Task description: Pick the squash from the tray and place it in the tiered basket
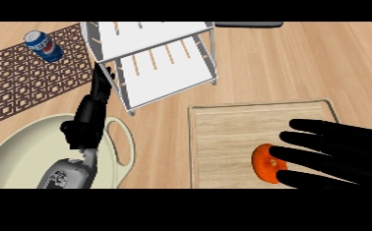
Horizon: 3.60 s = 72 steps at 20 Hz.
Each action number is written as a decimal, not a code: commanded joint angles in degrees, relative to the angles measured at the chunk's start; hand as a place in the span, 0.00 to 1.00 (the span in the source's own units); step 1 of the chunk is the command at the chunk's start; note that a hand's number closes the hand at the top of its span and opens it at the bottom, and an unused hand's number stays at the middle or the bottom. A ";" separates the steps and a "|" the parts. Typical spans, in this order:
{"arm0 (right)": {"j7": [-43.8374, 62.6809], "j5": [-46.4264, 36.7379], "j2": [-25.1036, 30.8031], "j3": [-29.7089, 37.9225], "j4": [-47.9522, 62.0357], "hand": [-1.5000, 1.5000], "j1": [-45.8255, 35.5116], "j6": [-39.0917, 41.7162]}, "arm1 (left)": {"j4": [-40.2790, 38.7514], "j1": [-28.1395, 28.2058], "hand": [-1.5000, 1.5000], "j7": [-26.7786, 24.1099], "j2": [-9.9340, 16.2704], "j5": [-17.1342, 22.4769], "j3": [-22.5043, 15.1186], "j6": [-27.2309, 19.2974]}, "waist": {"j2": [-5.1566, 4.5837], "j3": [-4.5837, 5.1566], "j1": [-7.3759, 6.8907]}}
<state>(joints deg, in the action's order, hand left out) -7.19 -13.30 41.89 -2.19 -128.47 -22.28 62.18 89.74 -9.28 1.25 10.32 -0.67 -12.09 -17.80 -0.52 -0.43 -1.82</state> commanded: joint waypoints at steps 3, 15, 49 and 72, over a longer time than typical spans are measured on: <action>-17.52 -13.87 2.68 -4.44 3.04 0.00 2.92 -6.17 | -2.05 -1.18 0.50 0.26 -1.04 0.22 0.22 0.74 | -0.15 0.13 0.75; -33.61 -27.32 9.48 -15.02 22.16 0.00 7.82 -27.34 | 0.83 1.38 0.50 2.05 -1.88 -2.69 -0.48 -0.22 | 0.42 0.38 1.40; -33.02 -37.64 -2.32 -25.33 32.26 0.00 5.78 -31.49 | -2.04 1.22 0.50 -0.51 -4.52 -4.10 4.69 4.21 | 0.53 0.43 1.85; -37.25 -44.91 -11.08 -27.61 38.88 1.00 11.03 -48.40 | 0.62 1.38 0.50 3.01 -6.67 -8.09 3.77 4.32 | 0.53 0.40 1.84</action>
<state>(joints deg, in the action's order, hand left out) -41.15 -54.64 31.93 -28.74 -90.71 -13.44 20.27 90.97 -7.08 2.17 4.39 -7.51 -6.51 -14.04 0.38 0.02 -0.29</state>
